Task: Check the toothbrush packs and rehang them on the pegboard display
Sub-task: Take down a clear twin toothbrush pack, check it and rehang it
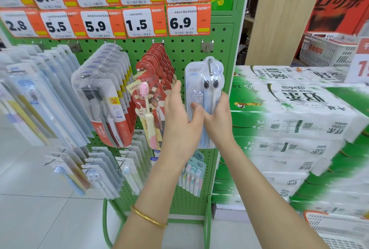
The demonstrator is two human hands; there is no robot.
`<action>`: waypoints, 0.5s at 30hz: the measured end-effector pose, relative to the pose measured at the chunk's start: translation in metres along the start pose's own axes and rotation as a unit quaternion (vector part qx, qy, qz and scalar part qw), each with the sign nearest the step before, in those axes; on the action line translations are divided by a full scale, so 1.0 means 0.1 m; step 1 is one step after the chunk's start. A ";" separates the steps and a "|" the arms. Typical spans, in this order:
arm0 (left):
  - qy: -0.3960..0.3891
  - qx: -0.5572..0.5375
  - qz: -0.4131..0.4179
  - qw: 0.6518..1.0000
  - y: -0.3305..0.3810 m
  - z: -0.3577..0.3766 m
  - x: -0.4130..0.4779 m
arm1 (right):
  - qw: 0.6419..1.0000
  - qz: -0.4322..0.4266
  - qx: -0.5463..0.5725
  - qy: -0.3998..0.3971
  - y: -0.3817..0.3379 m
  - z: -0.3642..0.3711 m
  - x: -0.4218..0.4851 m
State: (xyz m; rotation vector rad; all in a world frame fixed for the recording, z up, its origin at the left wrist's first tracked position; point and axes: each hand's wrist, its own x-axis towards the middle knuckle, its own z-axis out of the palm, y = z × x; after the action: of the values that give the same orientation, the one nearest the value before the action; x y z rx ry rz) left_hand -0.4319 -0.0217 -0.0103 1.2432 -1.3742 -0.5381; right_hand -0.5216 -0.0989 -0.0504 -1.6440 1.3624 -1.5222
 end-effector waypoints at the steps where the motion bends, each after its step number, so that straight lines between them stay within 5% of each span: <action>1: -0.004 -0.001 0.001 1.000 0.00 0.00 0.00 | 1.000 -0.001 0.001 0.002 0.01 0.01 0.02; 15: -0.016 -0.014 -0.003 1.000 -0.04 0.06 -0.03 | 1.000 -0.010 0.018 0.013 0.02 0.06 -0.05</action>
State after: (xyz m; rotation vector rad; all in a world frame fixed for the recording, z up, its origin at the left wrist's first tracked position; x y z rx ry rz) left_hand -0.4369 -0.0227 -0.0164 1.2207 -1.3851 -0.5817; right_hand -0.5158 -0.0965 -0.0553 -1.6252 1.3298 -1.5753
